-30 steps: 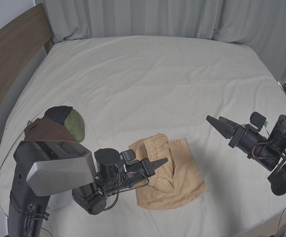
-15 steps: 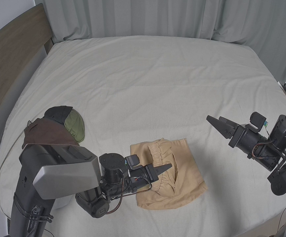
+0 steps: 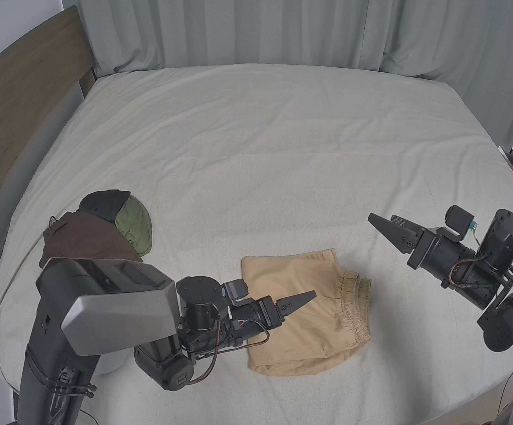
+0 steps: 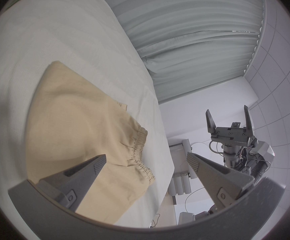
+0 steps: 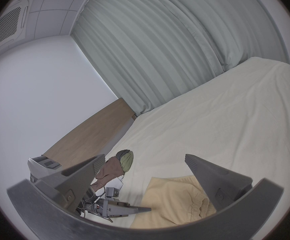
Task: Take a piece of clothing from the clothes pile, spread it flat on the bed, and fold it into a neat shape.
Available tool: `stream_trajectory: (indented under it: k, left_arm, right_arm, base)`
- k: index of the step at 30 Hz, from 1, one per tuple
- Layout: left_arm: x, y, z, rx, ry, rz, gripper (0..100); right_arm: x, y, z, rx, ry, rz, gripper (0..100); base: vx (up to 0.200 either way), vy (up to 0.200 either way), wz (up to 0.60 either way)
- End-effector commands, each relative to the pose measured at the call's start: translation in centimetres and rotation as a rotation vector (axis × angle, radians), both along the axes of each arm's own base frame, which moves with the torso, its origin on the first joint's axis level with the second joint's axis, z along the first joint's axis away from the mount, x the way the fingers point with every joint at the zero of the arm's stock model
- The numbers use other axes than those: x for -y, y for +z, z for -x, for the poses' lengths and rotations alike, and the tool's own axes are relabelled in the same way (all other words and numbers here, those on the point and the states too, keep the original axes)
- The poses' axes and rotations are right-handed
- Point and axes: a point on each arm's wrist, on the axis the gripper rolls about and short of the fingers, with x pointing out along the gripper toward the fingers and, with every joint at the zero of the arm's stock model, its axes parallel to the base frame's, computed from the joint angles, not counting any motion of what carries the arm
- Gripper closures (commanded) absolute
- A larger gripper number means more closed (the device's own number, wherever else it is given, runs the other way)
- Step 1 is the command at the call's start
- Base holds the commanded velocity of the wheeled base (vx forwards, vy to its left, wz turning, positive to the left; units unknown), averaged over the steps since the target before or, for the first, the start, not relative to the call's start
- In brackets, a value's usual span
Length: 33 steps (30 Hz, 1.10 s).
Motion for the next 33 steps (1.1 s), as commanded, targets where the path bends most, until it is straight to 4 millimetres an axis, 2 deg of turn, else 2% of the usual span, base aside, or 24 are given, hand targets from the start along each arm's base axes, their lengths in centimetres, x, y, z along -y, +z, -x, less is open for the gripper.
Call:
stream_trajectory:
  k: [1,2,5,9,14,19,24,28,33]
  left_arm:
    - [-1.3,0.1,-0.4,0.006,0.03,-0.017,0]
    - [-1.4,0.1,-0.4,0.01,0.032,-0.02,0]
    - [-3.4,0.7,-0.5,0.051,0.066,-0.068,0]
    - [-5.6,1.9,-0.1,0.092,0.092,-0.109,0]
    - [-8.8,4.3,0.8,0.165,0.142,-0.16,0]
    - [-10.7,6.1,1.8,0.218,0.168,-0.183,0]
    - [-12.8,5.8,3.2,0.245,0.173,-0.279,0]
    - [-14.4,5.8,3.4,0.39,0.155,-0.412,0]
    - [-16.3,7.2,4.3,0.564,0.081,-0.475,0]
  right_arm:
    - [-0.2,-1.4,-0.4,-0.052,0.003,0.017,0]
    - [-0.3,-1.5,-0.4,-0.055,0.004,0.018,0]
    - [-0.4,-3.1,-0.5,-0.117,0.011,0.039,0]
    - [-0.6,-4.3,-0.5,-0.161,0.014,0.054,0]
    - [-1.5,-5.5,0.2,-0.214,0.052,0.075,0]
    - [-1.9,-5.8,0.4,-0.225,0.067,0.082,0]
    - [-2.3,-6.2,0.7,-0.24,0.08,0.09,0]
    - [-2.7,-6.3,0.9,-0.244,0.096,0.094,0]
    - [-3.0,-6.3,1.1,-0.246,0.108,0.097,0]
  base:
    - [0.0,0.0,0.0]
    - [0.0,0.0,0.0]
    - [0.0,0.0,0.0]
    - [0.0,0.0,0.0]
    - [0.0,0.0,0.0]
    - [0.0,0.0,0.0]
    - [0.0,0.0,0.0]
    - [0.0,0.0,0.0]
    - [0.0,0.0,0.0]
